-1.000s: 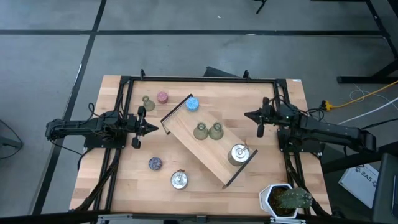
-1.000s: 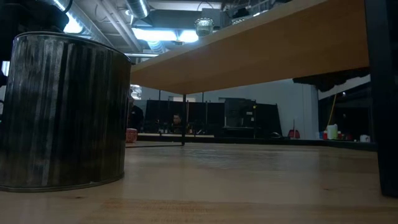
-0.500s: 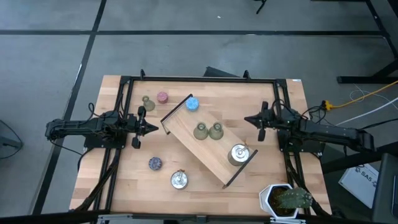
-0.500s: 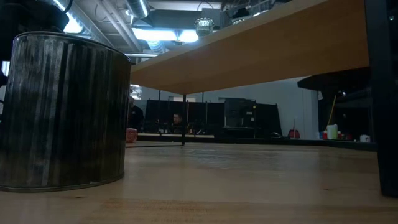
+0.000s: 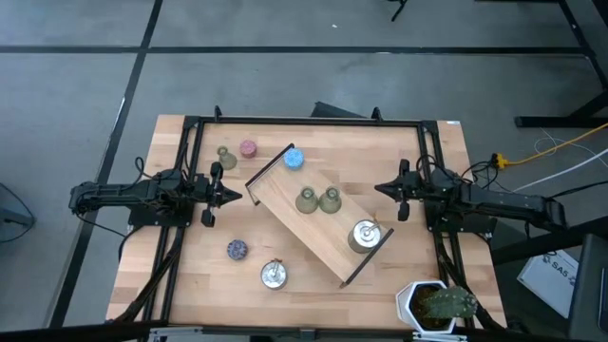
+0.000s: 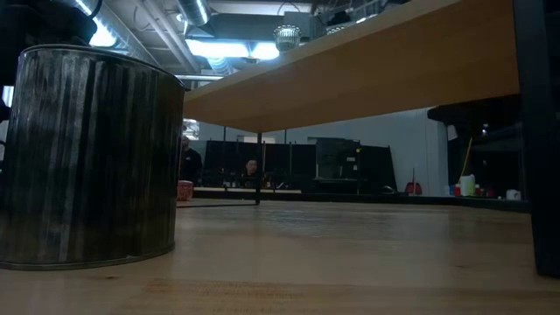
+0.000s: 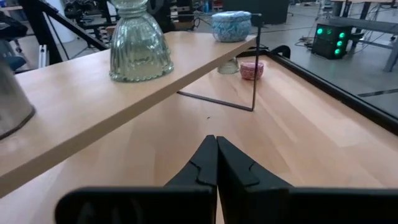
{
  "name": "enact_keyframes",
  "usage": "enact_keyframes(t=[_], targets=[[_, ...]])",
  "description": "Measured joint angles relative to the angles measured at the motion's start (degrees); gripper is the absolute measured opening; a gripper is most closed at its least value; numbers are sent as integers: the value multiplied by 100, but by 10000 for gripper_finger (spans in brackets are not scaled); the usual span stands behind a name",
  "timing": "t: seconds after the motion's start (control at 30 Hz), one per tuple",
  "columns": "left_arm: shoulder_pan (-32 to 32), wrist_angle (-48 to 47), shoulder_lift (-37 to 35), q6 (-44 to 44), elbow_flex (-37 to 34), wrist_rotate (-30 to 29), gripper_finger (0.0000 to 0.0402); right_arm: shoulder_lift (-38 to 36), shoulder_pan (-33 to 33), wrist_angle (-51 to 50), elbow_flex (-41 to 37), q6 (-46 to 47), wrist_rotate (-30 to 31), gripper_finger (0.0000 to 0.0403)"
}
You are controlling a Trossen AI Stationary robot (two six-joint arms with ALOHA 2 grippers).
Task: Pick & Place candle stick holders
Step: Put the silver scented candle can on the shelf
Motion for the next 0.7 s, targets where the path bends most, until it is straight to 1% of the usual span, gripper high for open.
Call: enact_keyframes(t=[0.07, 0.7], targets=[[1, -1, -1, 0, 0, 0, 4, -92, 46, -116, 0, 0, 0, 1], [1, 0, -1, 0, 0, 0, 4, -754, 463, -107, 0, 0, 17, 1]])
